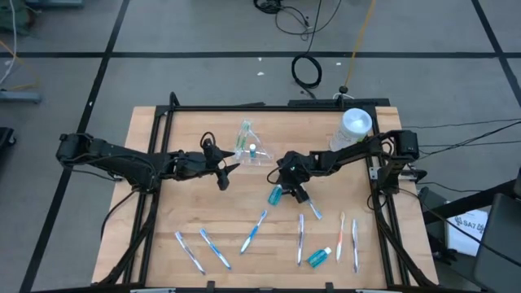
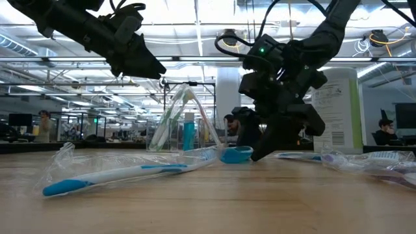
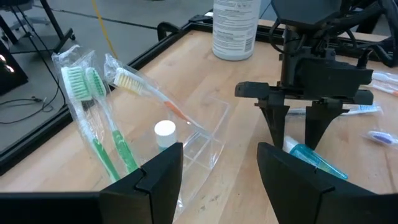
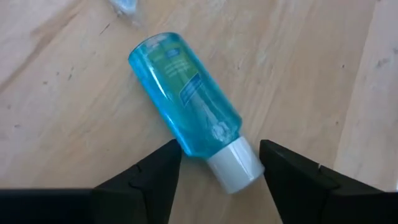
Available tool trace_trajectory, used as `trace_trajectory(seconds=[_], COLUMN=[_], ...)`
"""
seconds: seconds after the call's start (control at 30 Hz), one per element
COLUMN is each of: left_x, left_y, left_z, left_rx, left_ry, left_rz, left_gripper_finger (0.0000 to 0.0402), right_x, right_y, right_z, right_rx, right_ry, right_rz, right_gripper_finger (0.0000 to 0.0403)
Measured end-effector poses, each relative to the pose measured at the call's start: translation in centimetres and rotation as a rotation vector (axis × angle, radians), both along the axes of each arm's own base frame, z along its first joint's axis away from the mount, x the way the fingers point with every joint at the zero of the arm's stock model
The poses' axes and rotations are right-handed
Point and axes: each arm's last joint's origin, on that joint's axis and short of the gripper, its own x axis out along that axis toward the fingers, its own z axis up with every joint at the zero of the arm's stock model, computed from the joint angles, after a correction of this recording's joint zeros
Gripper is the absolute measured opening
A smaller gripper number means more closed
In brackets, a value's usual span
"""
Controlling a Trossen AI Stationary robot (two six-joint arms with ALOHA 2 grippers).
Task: Pick & Place toothbrushing station
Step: Put the blue mouthwash into the middle section of the transparent organizer
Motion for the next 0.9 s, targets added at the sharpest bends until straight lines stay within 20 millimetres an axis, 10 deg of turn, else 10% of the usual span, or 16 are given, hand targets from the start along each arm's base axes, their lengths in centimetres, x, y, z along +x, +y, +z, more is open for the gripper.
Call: trace_trajectory(seconds=[0.9], left_x=[0.0], left_y=[0.0], left_z=[0.0], left_rx=[-0.033], left_ry=[-0.013], left_rz=[0.004], left_gripper_finger=[0.0214], right_x=[-0.4], right_y=[5.1], right_z=[2.1], right_rx=[-0.028], right_ry=[-0.007], right_rz=[-0.042], right_gripper_finger=[0.0104])
